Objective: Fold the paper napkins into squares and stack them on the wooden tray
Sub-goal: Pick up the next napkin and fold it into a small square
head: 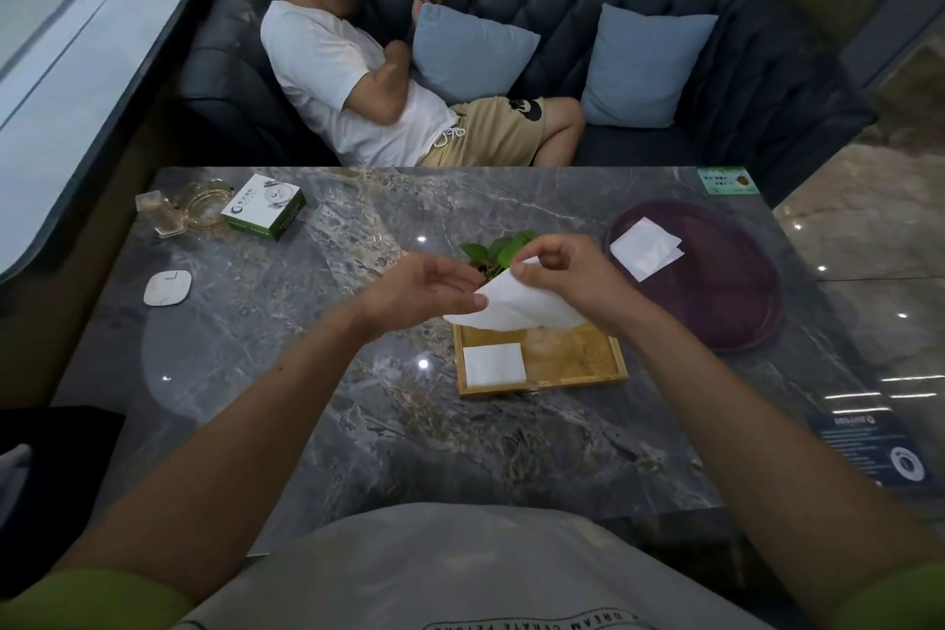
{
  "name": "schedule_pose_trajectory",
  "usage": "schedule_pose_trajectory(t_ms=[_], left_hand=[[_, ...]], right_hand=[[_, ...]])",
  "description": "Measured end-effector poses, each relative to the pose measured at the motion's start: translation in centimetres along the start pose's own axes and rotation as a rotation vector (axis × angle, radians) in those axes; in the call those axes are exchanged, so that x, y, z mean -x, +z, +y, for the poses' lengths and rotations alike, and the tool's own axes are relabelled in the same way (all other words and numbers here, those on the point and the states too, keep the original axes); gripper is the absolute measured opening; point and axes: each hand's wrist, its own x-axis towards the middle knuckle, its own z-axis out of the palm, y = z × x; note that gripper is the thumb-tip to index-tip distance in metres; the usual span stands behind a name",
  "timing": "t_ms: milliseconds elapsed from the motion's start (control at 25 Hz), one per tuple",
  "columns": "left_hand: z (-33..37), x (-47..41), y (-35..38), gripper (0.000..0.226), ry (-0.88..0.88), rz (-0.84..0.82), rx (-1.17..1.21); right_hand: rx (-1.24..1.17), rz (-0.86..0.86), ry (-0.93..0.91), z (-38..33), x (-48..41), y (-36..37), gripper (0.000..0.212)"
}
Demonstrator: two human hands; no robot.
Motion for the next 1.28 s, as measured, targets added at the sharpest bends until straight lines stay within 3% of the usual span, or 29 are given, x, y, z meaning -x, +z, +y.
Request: schedule_pose_trajectory(t_ms=[160, 280, 400, 520, 680, 800, 1040, 1280], left_hand=[[-0.6, -0.1, 1.2, 0.016, 0.042, 0.025, 0.028], [-1.1, 0.1, 1.6, 0.004, 0.026, 0.076, 0.136], [-1.2, 0.1, 1.8, 0.010, 0.012, 0.137, 0.233], [-1.4, 0.1, 1.8, 0.003, -0.022, 0.203, 0.337], [-1.6, 0.2, 2.0, 0.008, -0.032, 0.220, 0.402], [-1.8, 0.2, 1.8, 0.018, -0.045, 0.218, 0.419], [-2.2, 0.0, 1.4, 0.016, -0.093, 0.221, 0.439], [-2.3, -0.1, 1.1, 0.010, -0.109, 0.227, 0.456]], right_hand=[[-0.061, -0.051, 0.024, -0.2, 0.1, 0.6, 0.009], [-0.209, -0.029, 0.112, 0.4, 0.3, 0.7, 0.028], [-0.439, -0.142, 0.226, 1.7, 1.0, 0.8, 0.052], [-0.560, -0.188, 0.233, 3.0, 1.5, 1.5, 0.046], [-0.669, -0.091, 0.244, 4.1, 1.6, 2.8, 0.034], [-0.661, 0.010, 0.253, 4.2, 1.3, 2.7, 0.030], [-0.664, 0.010, 0.222, 3.5, 1.1, 2.0, 0.038], [-0.660, 0.018, 0.215, 3.0, 1.1, 1.4, 0.028]])
